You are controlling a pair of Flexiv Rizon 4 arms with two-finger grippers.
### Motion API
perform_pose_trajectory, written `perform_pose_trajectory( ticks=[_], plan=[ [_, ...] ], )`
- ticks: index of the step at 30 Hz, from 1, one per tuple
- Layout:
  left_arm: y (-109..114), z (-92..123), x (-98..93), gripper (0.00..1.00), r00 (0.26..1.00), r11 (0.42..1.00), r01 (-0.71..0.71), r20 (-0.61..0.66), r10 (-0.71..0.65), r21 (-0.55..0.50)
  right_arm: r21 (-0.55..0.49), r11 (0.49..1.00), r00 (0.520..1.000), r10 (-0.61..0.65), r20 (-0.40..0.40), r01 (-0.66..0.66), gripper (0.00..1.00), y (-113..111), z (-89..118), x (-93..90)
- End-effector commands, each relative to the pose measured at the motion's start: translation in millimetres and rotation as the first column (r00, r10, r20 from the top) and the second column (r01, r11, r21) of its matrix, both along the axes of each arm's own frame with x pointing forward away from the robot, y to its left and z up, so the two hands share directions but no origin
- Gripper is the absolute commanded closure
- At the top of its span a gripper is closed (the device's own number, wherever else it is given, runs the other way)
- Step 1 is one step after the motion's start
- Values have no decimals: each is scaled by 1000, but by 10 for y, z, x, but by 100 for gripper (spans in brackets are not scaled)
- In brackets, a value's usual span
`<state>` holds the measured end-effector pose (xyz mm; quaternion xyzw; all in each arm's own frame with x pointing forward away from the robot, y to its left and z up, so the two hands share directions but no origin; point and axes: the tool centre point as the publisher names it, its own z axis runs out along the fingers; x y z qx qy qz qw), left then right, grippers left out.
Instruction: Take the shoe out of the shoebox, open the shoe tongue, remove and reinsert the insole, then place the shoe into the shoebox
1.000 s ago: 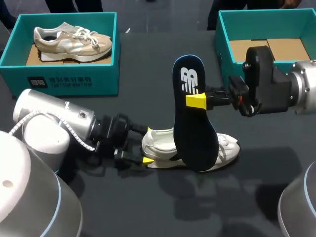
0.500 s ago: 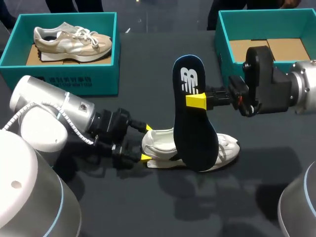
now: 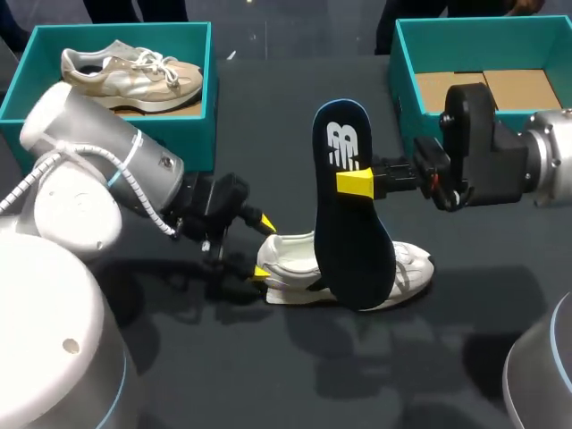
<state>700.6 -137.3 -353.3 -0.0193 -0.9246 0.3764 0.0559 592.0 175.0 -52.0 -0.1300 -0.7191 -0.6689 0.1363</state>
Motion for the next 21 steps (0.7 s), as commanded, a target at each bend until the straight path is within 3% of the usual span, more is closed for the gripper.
perform_pose_trajectory(
  ticks=[1, 3, 12, 21],
  plan=[
    [-4, 106, 22, 0, 1000, 976, 23, -11, -22, 218, -2, 1000, 1000, -4, -1, 4, 100, 11, -7, -18],
    [19, 169, 3, 0, 998, 969, 34, 36, -45, 246, -2, 1000, 1000, -4, -1, 4, 100, 11, -7, -18],
    [19, 169, 3, 0, 998, 969, 34, 36, -45, 246, -2, 1000, 1000, -4, -1, 4, 100, 11, -7, -18],
    [-131, 307, 38, 0, 998, 881, 57, -8, -60, 470, -2, 1000, 1000, -4, -1, 4, 100, 11, -7, -18]
  ],
)
